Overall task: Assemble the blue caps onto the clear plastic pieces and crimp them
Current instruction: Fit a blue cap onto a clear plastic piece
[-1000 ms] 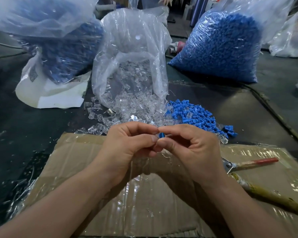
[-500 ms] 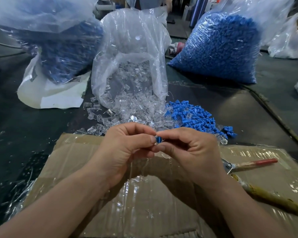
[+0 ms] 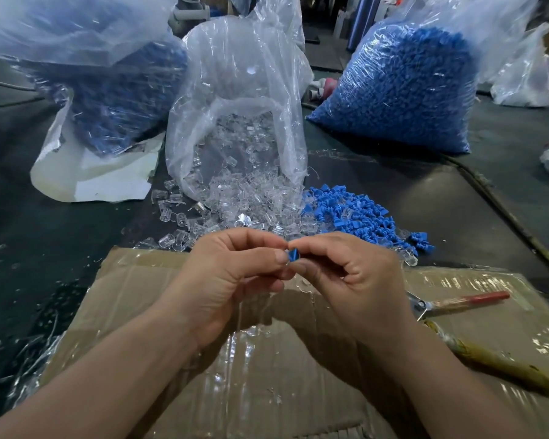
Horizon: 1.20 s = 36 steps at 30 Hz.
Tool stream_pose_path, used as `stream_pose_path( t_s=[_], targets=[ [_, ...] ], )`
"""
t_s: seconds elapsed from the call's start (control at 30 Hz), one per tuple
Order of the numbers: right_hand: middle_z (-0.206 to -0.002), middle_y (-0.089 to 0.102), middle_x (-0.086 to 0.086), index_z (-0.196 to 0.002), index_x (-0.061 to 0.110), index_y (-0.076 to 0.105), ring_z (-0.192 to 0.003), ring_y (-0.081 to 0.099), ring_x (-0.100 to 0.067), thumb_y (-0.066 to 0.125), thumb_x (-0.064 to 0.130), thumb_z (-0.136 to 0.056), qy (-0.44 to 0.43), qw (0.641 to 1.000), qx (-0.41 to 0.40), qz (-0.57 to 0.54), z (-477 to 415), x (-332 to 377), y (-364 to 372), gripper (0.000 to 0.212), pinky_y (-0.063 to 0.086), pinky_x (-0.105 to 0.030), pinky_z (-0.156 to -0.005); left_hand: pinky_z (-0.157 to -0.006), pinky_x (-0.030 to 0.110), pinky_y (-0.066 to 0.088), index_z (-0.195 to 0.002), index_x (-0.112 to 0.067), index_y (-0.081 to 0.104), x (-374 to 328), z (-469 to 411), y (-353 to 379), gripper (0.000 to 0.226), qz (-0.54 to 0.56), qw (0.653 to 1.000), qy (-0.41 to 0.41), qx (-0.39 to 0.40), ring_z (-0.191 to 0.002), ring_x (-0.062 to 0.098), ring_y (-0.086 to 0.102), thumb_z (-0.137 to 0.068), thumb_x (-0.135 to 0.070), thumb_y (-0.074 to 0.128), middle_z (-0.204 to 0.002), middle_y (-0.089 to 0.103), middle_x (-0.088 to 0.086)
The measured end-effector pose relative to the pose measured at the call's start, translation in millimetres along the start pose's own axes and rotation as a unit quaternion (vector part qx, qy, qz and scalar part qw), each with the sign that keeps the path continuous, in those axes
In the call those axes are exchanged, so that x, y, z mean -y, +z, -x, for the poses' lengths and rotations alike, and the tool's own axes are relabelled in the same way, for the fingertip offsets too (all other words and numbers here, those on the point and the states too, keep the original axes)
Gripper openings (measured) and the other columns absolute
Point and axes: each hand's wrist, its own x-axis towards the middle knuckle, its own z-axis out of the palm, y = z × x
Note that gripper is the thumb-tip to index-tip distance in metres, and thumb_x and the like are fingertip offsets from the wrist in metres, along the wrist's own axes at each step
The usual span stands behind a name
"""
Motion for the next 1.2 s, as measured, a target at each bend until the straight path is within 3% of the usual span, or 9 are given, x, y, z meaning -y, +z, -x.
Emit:
stream_pose_path(
  t_s=[0.2, 0.57, 0.8, 0.93, 1.07, 1.2],
  targets=[
    [-0.086, 0.071, -0.004, -0.094, 0.002, 0.071, -0.081, 0.062, -0.008, 0.068, 0.013, -0.079, -0.046, 0.996, -0.009, 0.075, 0.7, -0.4, 1.3, 0.019, 0.050, -0.014, -0.074, -0.042, 0.018, 0.048, -0.056, -0.010, 0.072, 0.0, 0.2, 0.5, 0.022, 0.008, 1.000, 0.005, -0.002, -0.047, 0.015, 0.063, -0.035, -0.011, 0.074, -0.056, 0.065, 0.011],
    [-0.088, 0.070, -0.007, -0.095, 0.001, 0.070, -0.084, 0.059, -0.008, 0.059, 0.011, -0.082, -0.076, 0.992, 0.005, 0.096, 0.6, 1.0, 1.4, 0.020, 0.043, -0.008, -0.080, -0.041, 0.021, 0.049, -0.054, -0.014, 0.070, -0.7, 2.4, -0.7, 0.017, -0.031, 0.999, -0.015, 0.009, -0.048, 0.019, 0.064, -0.037, -0.014, 0.075, -0.057, 0.065, 0.014],
    [-0.088, 0.070, -0.006, -0.094, 0.001, 0.070, -0.084, 0.060, -0.007, 0.064, 0.009, -0.081, -0.084, 0.992, 0.001, 0.093, 1.1, 0.8, 2.7, 0.017, 0.044, -0.008, -0.080, -0.041, 0.020, 0.048, -0.053, -0.012, 0.069, -1.0, 2.4, -1.5, 0.012, -0.039, 0.999, 0.003, 0.012, -0.046, 0.017, 0.062, -0.041, -0.013, 0.073, -0.055, 0.064, 0.013],
    [-0.087, 0.070, -0.003, -0.096, 0.004, 0.070, -0.083, 0.060, -0.006, 0.069, 0.015, -0.079, -0.055, 0.995, 0.028, 0.080, 0.2, 2.2, 0.4, 0.020, 0.047, -0.010, -0.076, -0.041, 0.020, 0.048, -0.054, -0.011, 0.069, 2.9, -0.1, -1.6, 0.008, -0.034, 0.999, 0.005, 0.003, -0.044, 0.016, 0.060, -0.046, -0.009, 0.072, -0.054, 0.063, 0.014],
    [-0.088, 0.069, 0.003, -0.101, 0.009, 0.069, -0.079, 0.061, -0.005, 0.069, 0.027, -0.075, 0.020, 0.993, 0.091, 0.076, -2.9, 8.0, -7.4, 0.032, 0.051, -0.022, -0.072, -0.041, 0.020, 0.047, -0.055, -0.011, 0.069, 6.2, -2.0, -2.2, 0.007, -0.026, 1.000, 0.005, 0.002, -0.045, 0.016, 0.059, -0.050, -0.007, 0.072, -0.053, 0.062, 0.013],
    [-0.088, 0.063, 0.013, -0.103, 0.016, 0.069, -0.079, 0.058, -0.001, 0.072, 0.036, -0.076, 0.099, 0.973, 0.164, 0.131, -10.7, 7.9, -27.5, 0.034, 0.048, -0.019, -0.077, -0.042, 0.024, 0.048, -0.056, -0.013, 0.069, 6.9, -3.0, -4.7, 0.010, -0.004, 0.999, -0.034, -0.005, -0.043, 0.019, 0.057, -0.051, -0.006, 0.073, -0.054, 0.061, 0.017]
  ],
)
